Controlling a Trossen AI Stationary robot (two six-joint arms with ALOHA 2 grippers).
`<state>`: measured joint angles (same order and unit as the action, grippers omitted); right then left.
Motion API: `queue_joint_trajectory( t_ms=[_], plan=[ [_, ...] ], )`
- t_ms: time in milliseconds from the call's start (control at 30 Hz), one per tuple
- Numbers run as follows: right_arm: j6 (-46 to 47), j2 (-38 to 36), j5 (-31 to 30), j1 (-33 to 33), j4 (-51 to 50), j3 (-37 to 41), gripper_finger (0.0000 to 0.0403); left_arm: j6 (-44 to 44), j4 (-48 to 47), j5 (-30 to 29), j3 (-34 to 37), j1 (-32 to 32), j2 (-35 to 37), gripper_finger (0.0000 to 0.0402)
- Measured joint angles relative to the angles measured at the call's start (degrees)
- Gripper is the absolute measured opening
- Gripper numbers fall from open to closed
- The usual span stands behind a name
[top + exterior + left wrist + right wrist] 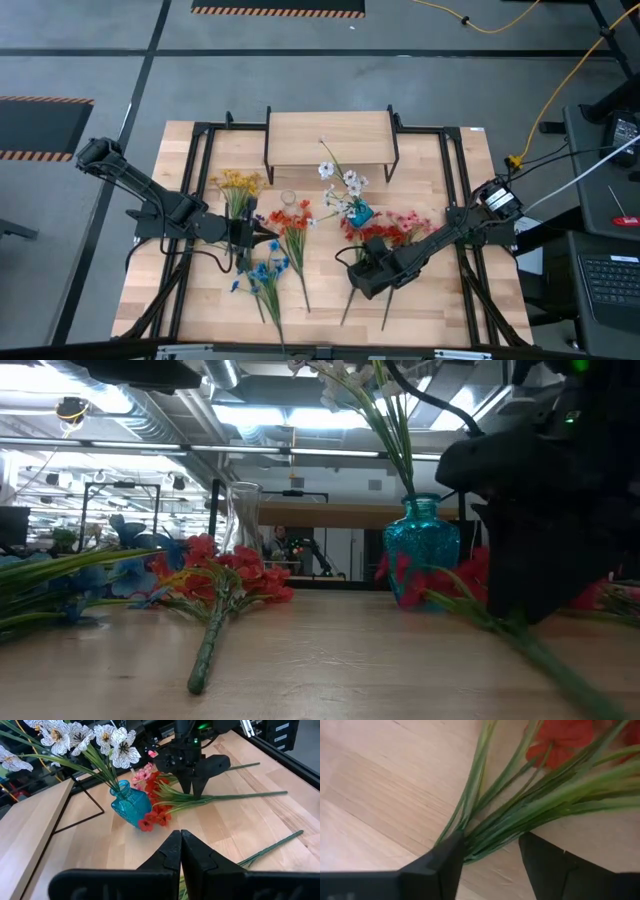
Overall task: Pick and place flowers into a vace then onto a shelf
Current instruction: Put the red flowers into the blue vase
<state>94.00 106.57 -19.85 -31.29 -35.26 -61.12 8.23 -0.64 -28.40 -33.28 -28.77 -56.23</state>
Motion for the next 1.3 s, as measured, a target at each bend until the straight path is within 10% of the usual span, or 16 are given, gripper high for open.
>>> queue_joint_trajectory(
  t_ms=[467, 1300],
  plan=[
    [-0.03, -0.12, 2.09, -2.62, -1.46, -0.02, 0.0016, -1.05, -0.04, -0.01, 0.00, -2.57, 0.00, 0.0003],
    [-1.69, -3.28, 0.26, -10.01, -13.35, -10.57, 0.0005, -1.03, 0.43, -0.02, 0.00, -3.87, 0.00, 0.0003]
  ],
)
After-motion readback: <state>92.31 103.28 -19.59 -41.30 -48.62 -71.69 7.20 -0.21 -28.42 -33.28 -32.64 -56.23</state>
